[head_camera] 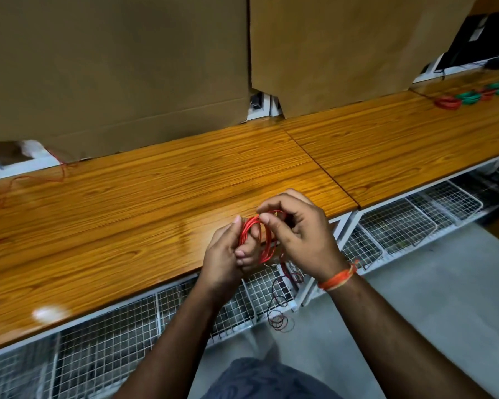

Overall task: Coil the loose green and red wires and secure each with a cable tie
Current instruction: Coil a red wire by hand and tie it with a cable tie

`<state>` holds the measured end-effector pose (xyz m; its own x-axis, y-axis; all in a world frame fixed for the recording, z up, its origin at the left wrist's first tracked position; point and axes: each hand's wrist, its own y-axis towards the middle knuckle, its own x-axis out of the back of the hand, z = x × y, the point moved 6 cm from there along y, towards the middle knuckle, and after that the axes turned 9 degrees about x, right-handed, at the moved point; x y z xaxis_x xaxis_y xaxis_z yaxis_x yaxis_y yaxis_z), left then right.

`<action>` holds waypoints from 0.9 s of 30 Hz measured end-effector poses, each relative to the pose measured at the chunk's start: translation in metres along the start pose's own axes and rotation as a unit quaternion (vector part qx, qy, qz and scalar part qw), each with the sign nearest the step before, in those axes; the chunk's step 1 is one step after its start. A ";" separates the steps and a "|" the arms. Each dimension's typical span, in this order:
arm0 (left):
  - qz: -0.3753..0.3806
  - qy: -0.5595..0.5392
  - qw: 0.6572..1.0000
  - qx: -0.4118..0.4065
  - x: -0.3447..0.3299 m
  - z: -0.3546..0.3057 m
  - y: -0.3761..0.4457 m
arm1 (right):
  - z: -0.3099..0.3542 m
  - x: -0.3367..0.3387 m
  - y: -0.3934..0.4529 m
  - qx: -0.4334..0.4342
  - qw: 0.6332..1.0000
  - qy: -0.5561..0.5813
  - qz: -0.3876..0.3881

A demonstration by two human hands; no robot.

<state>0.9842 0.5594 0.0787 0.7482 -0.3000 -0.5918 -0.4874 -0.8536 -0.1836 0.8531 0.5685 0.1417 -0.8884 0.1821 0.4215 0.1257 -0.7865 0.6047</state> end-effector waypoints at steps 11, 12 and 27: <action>0.032 -0.048 0.998 0.006 -0.030 0.010 -0.014 | -0.021 -0.017 -0.036 -0.067 0.997 0.048 -0.013; 0.038 -0.060 0.997 0.023 -0.032 0.012 -0.015 | -0.021 -0.014 -0.037 -0.059 0.997 0.042 -0.015; -0.057 0.064 0.995 0.041 -0.025 0.049 -0.065 | -0.063 -0.007 -0.125 -0.111 0.941 0.105 0.302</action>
<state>0.9750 0.6433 0.0666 0.8496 -0.2584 -0.4598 -0.4266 -0.8492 -0.3111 0.8158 0.6279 0.0207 -0.7547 -0.4409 0.4858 0.5615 -0.8171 0.1306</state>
